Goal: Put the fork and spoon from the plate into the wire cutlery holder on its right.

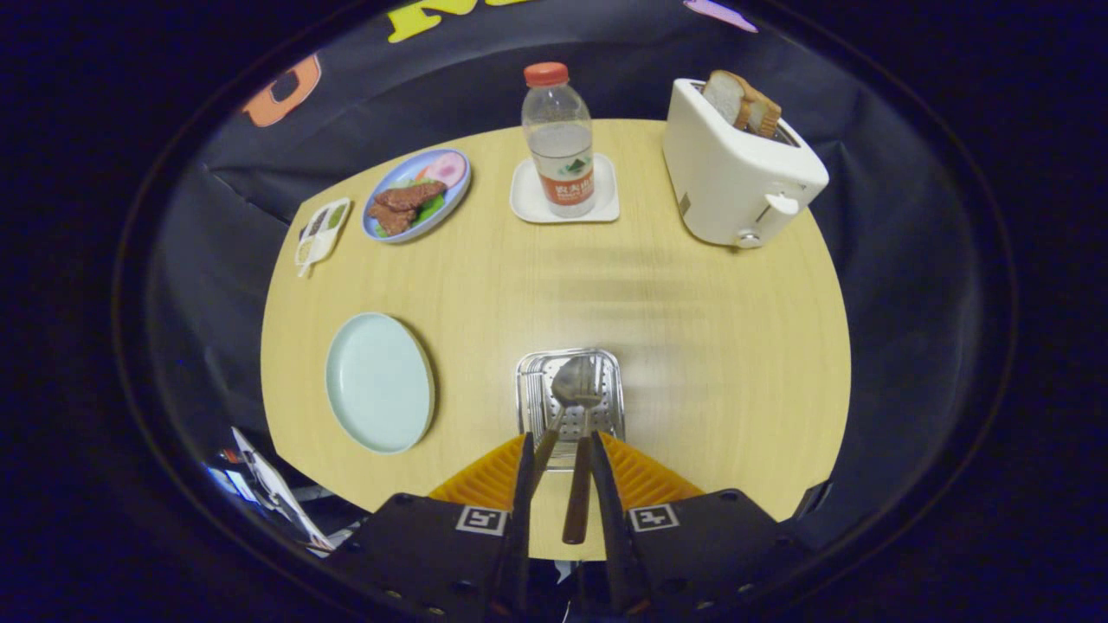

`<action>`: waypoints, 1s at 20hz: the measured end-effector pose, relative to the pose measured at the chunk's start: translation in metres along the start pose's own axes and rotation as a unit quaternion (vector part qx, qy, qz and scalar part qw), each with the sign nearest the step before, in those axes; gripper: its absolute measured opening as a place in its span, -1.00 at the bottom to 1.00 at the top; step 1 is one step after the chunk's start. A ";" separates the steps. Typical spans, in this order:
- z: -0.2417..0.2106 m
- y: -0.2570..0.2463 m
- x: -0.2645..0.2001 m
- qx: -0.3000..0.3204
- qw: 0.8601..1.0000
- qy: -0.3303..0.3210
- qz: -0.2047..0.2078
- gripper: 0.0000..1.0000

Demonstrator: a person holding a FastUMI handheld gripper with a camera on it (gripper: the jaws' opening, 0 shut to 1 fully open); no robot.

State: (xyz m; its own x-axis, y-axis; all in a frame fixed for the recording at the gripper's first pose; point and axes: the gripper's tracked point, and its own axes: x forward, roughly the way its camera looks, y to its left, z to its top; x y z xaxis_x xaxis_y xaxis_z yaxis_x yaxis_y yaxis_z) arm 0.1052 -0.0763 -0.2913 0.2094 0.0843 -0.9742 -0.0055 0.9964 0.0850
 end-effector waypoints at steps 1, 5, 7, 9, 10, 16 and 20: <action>0.004 0.003 -0.005 -0.008 1.000 -0.021 -0.001 -0.20; 0.016 0.018 -0.032 -0.043 0.993 -0.110 -0.017 0.25; 0.023 0.026 -0.052 -0.049 0.984 -0.166 -0.032 0.57; 0.027 0.037 -0.072 -0.050 0.973 -0.220 -0.043 0.63; 0.027 0.043 -0.083 -0.048 0.968 -0.243 -0.044 0.67; 0.015 0.086 -0.156 -0.048 0.932 -0.356 -0.037 0.90; 0.008 0.104 -0.214 -0.043 0.892 -0.448 -0.037 0.91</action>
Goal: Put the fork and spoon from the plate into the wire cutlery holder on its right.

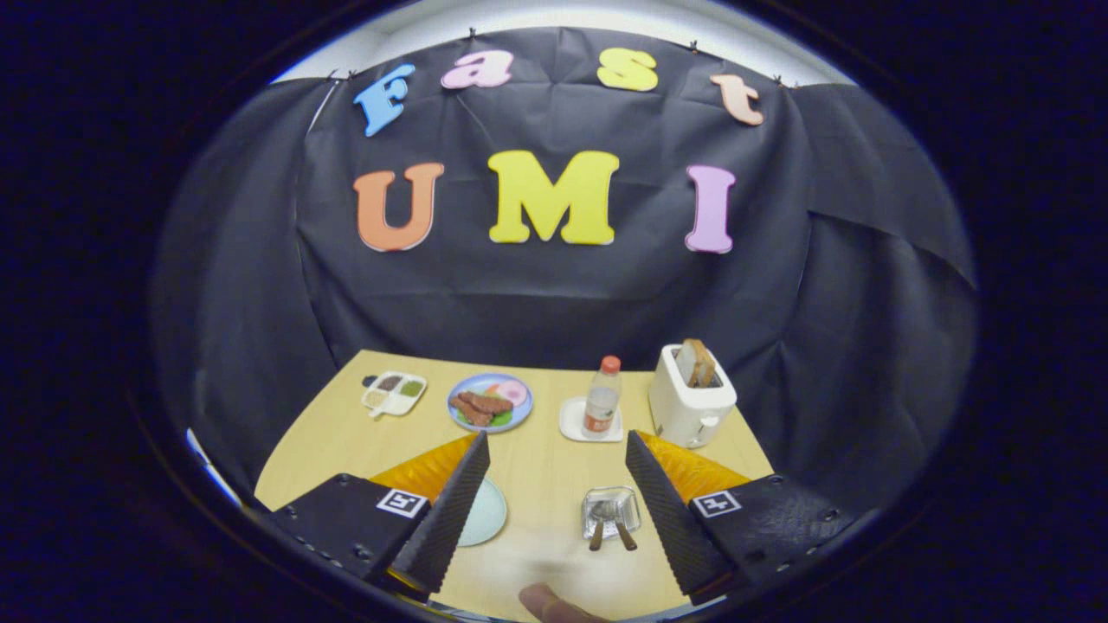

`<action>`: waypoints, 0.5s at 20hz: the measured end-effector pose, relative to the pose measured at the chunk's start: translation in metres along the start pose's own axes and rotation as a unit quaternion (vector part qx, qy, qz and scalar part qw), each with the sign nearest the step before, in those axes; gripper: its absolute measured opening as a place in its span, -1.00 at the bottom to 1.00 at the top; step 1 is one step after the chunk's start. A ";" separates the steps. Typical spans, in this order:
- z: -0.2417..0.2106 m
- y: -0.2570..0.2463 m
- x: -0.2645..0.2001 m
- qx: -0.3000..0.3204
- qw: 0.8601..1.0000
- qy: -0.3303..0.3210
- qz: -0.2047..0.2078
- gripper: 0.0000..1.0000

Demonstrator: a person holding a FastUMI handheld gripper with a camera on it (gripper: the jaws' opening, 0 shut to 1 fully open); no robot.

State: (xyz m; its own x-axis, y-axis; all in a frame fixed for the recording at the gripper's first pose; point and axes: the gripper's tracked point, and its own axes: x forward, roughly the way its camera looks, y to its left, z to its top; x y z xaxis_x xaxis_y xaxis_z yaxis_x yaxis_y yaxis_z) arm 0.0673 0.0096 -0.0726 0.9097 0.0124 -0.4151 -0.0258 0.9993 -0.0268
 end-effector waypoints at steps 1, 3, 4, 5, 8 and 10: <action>0.011 0.005 -0.011 0.000 1.000 -0.030 0.004 0.91; 0.027 0.005 -0.033 -0.008 0.996 -0.084 -0.006 0.90; 0.029 0.005 -0.046 -0.012 0.994 -0.106 -0.016 0.91; 0.030 0.008 -0.056 -0.013 0.992 -0.127 -0.022 0.91; 0.039 0.028 -0.091 -0.014 0.980 -0.196 -0.008 0.91; 0.038 0.039 -0.111 -0.014 0.974 -0.224 0.006 0.91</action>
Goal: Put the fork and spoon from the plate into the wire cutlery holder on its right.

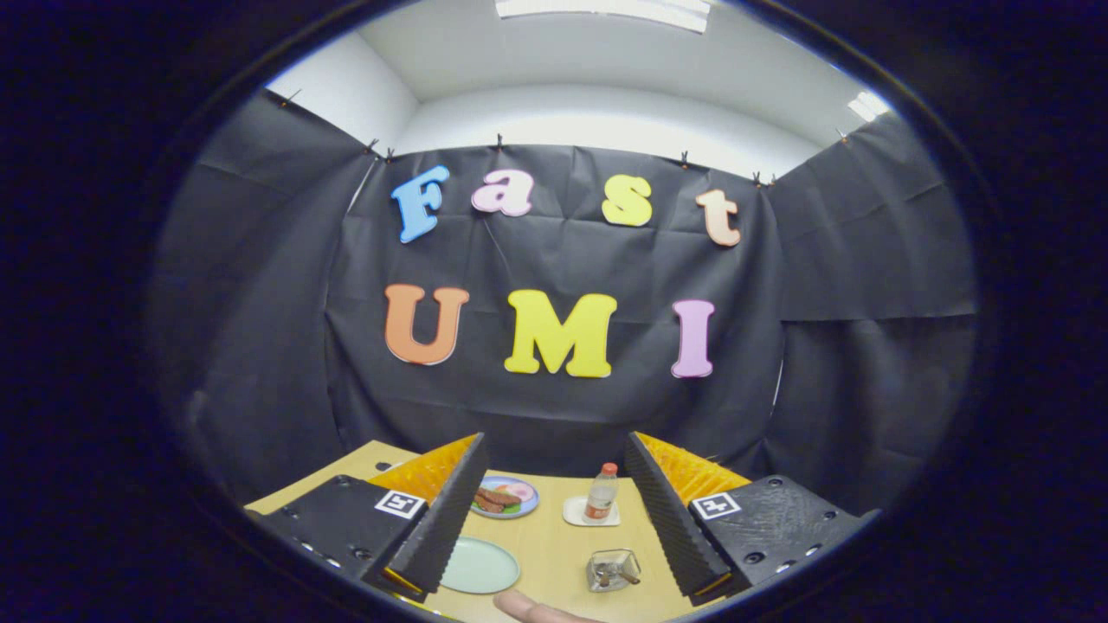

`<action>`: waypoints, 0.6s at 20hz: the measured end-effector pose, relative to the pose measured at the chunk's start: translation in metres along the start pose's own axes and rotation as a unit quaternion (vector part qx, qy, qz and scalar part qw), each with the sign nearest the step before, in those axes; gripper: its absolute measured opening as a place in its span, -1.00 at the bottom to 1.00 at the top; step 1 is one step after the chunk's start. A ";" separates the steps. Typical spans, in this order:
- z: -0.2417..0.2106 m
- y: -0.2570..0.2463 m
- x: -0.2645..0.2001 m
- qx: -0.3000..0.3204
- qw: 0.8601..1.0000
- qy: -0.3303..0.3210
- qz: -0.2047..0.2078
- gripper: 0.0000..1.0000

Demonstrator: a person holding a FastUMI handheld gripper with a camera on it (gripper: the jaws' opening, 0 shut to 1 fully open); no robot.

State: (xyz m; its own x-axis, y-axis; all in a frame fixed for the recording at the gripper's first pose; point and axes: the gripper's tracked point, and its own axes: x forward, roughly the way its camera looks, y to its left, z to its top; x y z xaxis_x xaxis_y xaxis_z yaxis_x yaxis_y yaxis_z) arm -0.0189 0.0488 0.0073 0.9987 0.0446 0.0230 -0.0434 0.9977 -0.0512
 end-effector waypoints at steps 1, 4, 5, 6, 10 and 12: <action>0.001 0.007 -0.008 0.002 1.000 -0.005 0.007 0.91; 0.011 0.013 -0.025 0.006 0.999 -0.027 0.018 0.91; 0.015 0.015 -0.028 0.007 0.999 -0.035 0.024 0.91; 0.015 0.018 -0.030 0.005 0.999 -0.041 0.028 0.91; 0.010 0.013 -0.027 0.004 0.999 -0.038 0.026 0.91; 0.007 0.010 -0.021 0.007 0.999 -0.027 0.020 0.91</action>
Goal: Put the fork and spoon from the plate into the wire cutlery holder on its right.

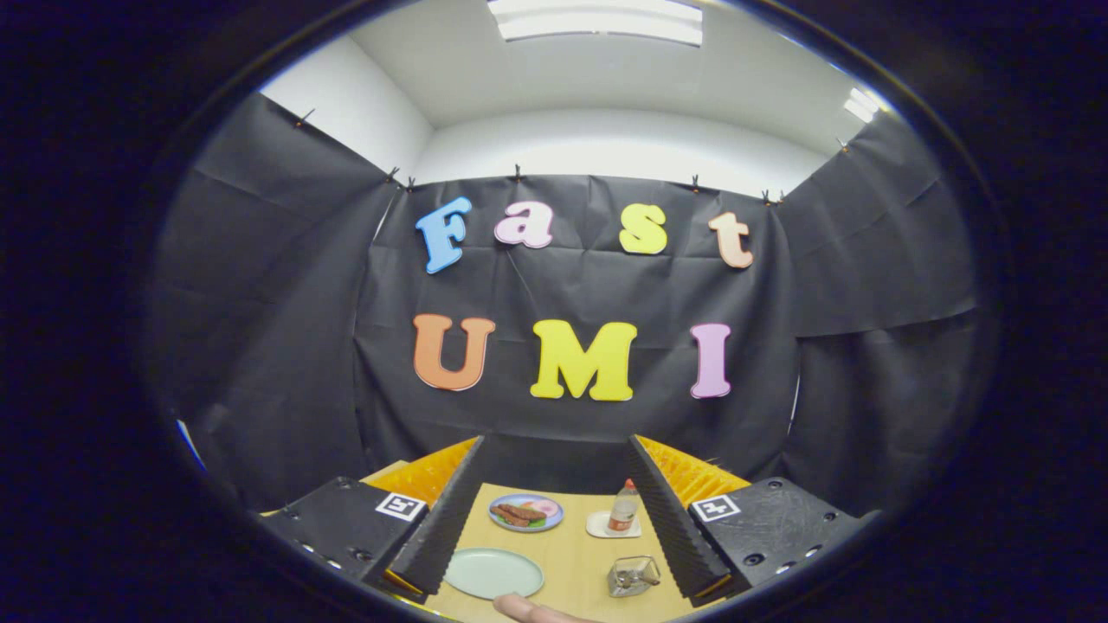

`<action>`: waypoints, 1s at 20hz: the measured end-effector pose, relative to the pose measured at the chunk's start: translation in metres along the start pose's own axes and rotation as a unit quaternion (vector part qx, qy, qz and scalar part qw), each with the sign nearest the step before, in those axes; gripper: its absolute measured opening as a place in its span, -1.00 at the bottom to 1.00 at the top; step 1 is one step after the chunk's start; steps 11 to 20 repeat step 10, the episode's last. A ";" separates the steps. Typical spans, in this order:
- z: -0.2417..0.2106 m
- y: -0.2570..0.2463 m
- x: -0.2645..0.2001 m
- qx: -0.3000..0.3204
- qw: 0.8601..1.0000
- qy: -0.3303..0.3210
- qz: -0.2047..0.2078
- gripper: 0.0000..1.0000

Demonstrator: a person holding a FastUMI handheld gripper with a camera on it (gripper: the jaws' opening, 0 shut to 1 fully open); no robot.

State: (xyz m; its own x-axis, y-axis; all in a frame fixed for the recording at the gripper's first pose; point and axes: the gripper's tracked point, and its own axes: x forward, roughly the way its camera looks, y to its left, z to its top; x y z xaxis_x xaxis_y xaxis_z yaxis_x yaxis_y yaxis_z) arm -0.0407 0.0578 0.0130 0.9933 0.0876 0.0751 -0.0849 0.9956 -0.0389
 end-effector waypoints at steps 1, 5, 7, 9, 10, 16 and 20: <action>-0.001 -0.002 0.002 0.002 1.000 0.004 -0.002 0.91; -0.004 -0.007 0.010 -0.002 1.000 0.007 -0.011 0.91; -0.007 -0.007 0.013 -0.004 1.000 0.010 -0.013 0.91; -0.009 -0.008 0.015 -0.004 1.000 0.012 -0.018 0.90; -0.010 -0.007 0.016 -0.001 1.000 0.013 -0.019 0.90; -0.010 -0.007 0.016 -0.001 1.000 0.013 -0.019 0.90; -0.010 -0.007 0.016 -0.001 1.000 0.013 -0.019 0.90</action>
